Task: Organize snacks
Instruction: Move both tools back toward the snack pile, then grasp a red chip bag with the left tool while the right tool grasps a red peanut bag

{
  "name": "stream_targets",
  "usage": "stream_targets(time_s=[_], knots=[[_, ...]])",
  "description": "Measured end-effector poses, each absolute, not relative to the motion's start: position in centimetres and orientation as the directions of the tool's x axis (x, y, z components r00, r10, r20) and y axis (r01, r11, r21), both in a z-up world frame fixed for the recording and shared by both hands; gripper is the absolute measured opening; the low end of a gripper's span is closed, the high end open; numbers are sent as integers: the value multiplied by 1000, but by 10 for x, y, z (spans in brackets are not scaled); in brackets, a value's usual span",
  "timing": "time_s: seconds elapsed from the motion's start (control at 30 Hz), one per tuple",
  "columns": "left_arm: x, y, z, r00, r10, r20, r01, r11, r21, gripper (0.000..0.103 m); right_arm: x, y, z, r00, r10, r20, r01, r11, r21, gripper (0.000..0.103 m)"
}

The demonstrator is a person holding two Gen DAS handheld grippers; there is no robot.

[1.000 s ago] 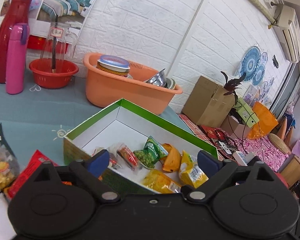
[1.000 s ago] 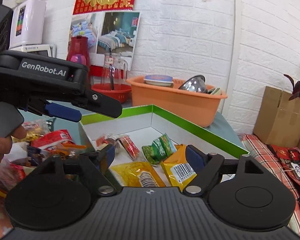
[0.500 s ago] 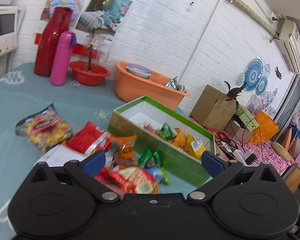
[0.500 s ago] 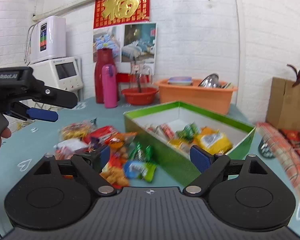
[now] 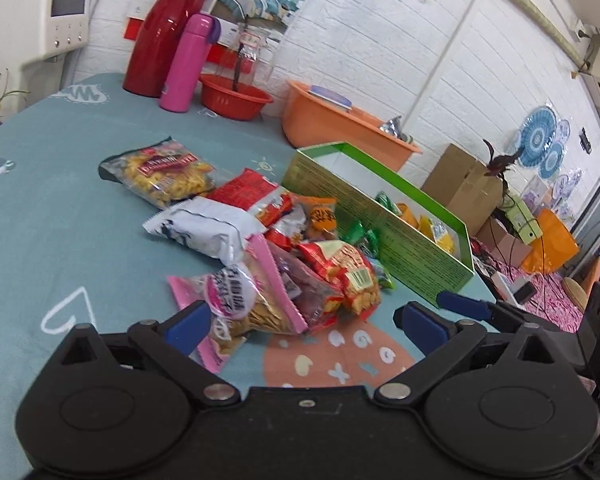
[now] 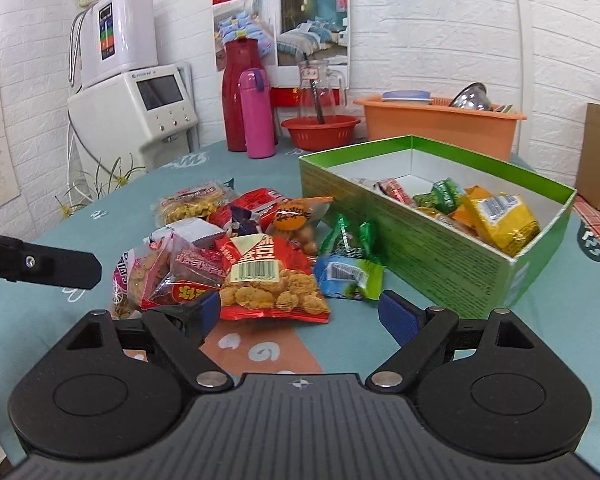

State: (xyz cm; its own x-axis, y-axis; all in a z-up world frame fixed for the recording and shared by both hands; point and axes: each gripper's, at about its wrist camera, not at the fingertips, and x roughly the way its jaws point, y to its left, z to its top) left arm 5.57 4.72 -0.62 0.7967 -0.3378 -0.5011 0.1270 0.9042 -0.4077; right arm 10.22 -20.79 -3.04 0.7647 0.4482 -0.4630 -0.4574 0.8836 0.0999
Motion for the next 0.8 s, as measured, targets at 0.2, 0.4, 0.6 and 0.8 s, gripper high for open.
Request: stream_targets(time_s=[0.2,0.4,0.6,0.8], knots=[[66,66,-10,797,-327,-507,96,898,-429,103,101,-190,-30,740,483,-467,-515,854,68,103],[63,61,-6,774,-436,-459,195,854,-482,103,120,-183,-27,754,466,-463,-501,864,54,103],[78,41,5,764,-496,-414,276,830,-485,103,148,-172,-40,727,484,-488,-515,854,80,103],[95,14,-3,722,-530,-445,305,821,-483,103,132,-181,-48,695,492,-524,-548,834,55,101]])
